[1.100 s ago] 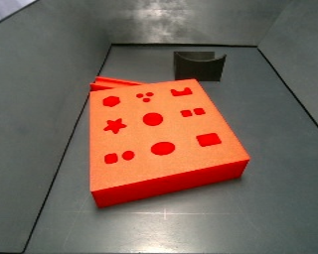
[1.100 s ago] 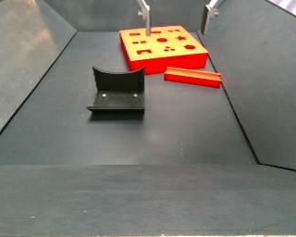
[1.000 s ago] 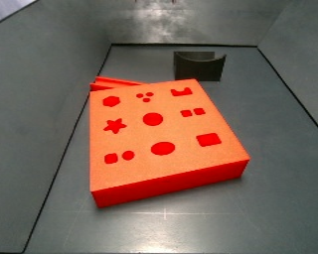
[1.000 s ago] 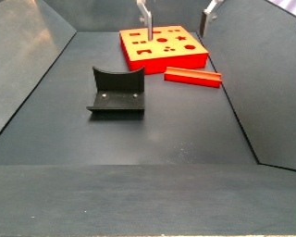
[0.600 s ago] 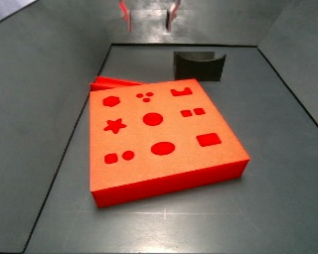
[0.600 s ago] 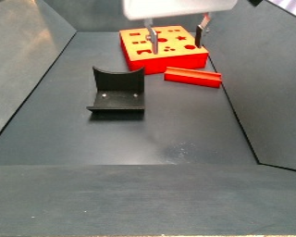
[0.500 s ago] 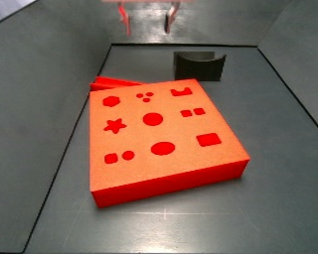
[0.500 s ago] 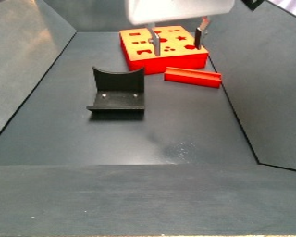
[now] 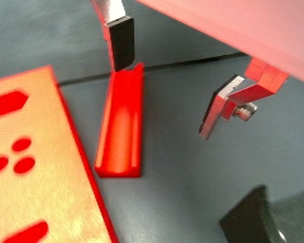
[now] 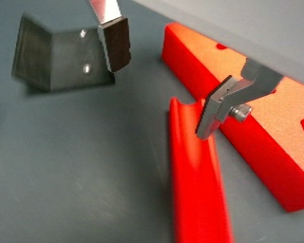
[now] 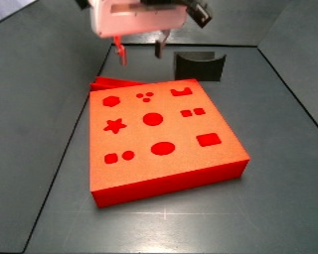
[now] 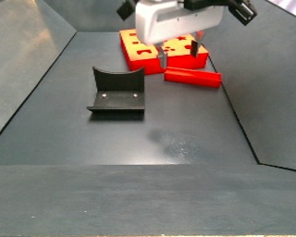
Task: Pick up the arch object. Move up. Place the arch object on the fixture. Regrasp the arch object. Move to above the board. Insert the arch object.
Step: Pick up the arch object.
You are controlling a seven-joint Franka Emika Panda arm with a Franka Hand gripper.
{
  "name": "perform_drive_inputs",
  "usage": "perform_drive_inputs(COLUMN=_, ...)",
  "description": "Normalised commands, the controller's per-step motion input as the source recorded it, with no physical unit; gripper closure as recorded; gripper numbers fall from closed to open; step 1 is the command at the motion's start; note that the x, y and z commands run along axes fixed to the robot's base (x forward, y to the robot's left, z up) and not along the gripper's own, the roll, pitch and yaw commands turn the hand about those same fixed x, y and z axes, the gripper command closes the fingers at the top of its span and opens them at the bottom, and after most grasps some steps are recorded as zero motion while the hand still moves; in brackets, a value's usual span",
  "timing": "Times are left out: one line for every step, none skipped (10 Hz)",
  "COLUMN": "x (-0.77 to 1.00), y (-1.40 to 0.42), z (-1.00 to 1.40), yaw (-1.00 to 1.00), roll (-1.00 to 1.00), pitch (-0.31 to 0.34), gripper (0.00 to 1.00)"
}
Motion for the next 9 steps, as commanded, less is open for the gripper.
perform_drive_inputs(x=-0.55, y=0.0, z=-0.35, yaw=0.54, roll=0.08, pitch=-0.151, gripper=0.0)
perform_drive_inputs(x=-0.37, y=-0.24, z=-0.24, yaw=0.37, roll=0.06, pitch=-0.144, gripper=0.0)
perform_drive_inputs(x=-0.35, y=-0.2, z=-0.23, yaw=0.31, roll=0.02, pitch=-0.149, gripper=0.0)
perform_drive_inputs(x=-0.33, y=-0.13, z=-0.33, yaw=0.21, roll=0.0, pitch=-0.171, gripper=0.0)
perform_drive_inputs(x=-0.17, y=-0.19, z=-0.36, yaw=0.22, roll=0.03, pitch=-0.13, gripper=0.0)
perform_drive_inputs(x=0.0, y=-0.08, z=-0.45, yaw=0.18, roll=0.04, pitch=-0.076, gripper=0.0)
perform_drive_inputs(x=-0.04, y=0.0, z=-0.48, yaw=0.14, roll=0.06, pitch=-0.084, gripper=0.0)
perform_drive_inputs(x=-0.01, y=0.0, z=-0.49, yaw=0.15, roll=0.06, pitch=-0.074, gripper=0.0)
perform_drive_inputs(x=0.0, y=0.0, z=-0.46, yaw=0.13, roll=0.08, pitch=-0.029, gripper=0.0)
